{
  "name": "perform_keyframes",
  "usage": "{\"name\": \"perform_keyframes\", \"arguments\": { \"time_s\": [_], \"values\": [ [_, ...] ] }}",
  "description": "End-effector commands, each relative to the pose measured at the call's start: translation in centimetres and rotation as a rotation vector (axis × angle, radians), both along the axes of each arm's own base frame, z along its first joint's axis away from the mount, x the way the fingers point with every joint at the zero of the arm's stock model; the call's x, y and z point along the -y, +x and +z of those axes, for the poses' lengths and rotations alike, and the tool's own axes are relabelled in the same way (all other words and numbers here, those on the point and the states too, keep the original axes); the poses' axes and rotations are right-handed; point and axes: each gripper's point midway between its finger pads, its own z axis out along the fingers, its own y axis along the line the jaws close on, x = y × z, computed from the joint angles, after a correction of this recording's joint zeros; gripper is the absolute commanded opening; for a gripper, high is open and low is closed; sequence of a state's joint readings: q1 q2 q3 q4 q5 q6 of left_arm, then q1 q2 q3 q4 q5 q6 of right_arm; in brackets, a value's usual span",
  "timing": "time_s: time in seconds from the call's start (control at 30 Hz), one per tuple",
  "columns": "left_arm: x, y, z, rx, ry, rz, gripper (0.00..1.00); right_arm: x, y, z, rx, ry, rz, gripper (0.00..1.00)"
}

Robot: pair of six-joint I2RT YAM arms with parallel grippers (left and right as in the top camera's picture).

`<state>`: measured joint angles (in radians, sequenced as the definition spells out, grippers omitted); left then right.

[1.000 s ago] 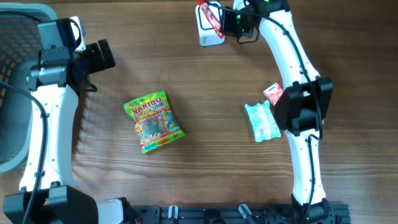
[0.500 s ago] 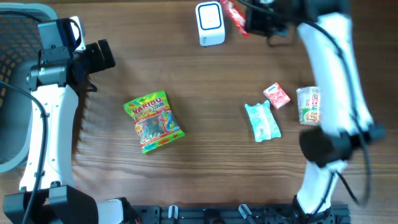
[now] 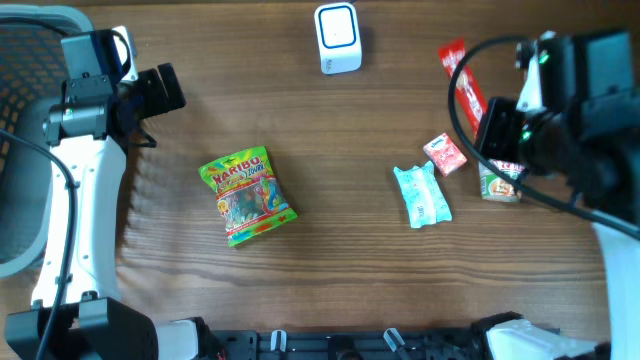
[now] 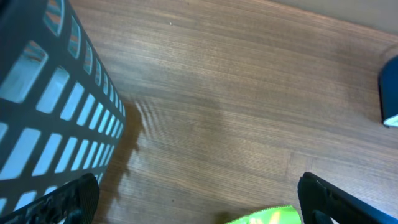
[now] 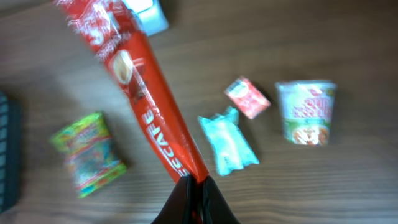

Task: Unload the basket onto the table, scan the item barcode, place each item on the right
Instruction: 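Lower the Nescafe stick beside the wipes pack and release it, then reach the right gripper left to the Haribo bag and grasp it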

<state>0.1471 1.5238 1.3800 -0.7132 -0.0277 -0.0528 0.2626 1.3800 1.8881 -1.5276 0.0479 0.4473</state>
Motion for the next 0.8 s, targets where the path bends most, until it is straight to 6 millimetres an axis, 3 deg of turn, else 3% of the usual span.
{"name": "perform_keyframes", "arguments": {
  "time_s": [0.0, 0.07, 0.17, 0.27, 0.33, 0.47, 0.53, 0.6, 0.73, 0.77],
  "values": [
    [-0.2, 0.0, 0.7, 0.018, 0.006, -0.009, 1.0, 0.6, 0.8, -9.8, -0.189, -0.067, -0.083, 0.04],
    [-0.2, 0.0, 0.7, 0.018, 0.006, -0.009, 1.0, 0.4, 1.4, -16.2, -0.247, -0.079, -0.091, 0.04],
    [-0.2, 0.0, 0.7, 0.018, 0.007, -0.009, 1.0, 0.4, 1.7, -21.9, -0.276, -0.087, -0.095, 0.04],
    [-0.2, 0.0, 0.7, 0.018, 0.007, -0.009, 1.0, 0.8, 1.3, -25.6, -0.322, -0.105, -0.096, 0.31],
    [-0.2, 0.0, 0.7, 0.018, 0.006, -0.009, 1.0, 1.4, 1.1, -26.3, -0.348, -0.131, -0.106, 0.46],
    [-0.2, 0.0, 0.7, 0.018, 0.006, -0.009, 1.0, 1.5, 1.4, -26.1, -0.345, -0.139, -0.053, 0.55],
    [-0.2, 0.0, 0.7, 0.018, 0.007, -0.009, 1.0, 0.5, 2.0, -25.1, -0.324, -0.114, 0.029, 0.6],
    [-0.2, 0.0, 0.7, 0.018, 0.006, -0.009, 1.0, -1.9, 3.2, -22.9, -0.279, -0.031, 0.152, 0.68],
    [-0.2, 0.0, 0.7, 0.018, 0.006, -0.009, 1.0, -8.2, 5.2, -16.2, -0.129, 0.153, 0.394, 0.68],
    [-0.2, 0.0, 0.7, 0.018, 0.007, -0.009, 1.0, -11.0, 5.5, -14.0, -0.069, 0.183, 0.472, 0.7]
  ]
}}
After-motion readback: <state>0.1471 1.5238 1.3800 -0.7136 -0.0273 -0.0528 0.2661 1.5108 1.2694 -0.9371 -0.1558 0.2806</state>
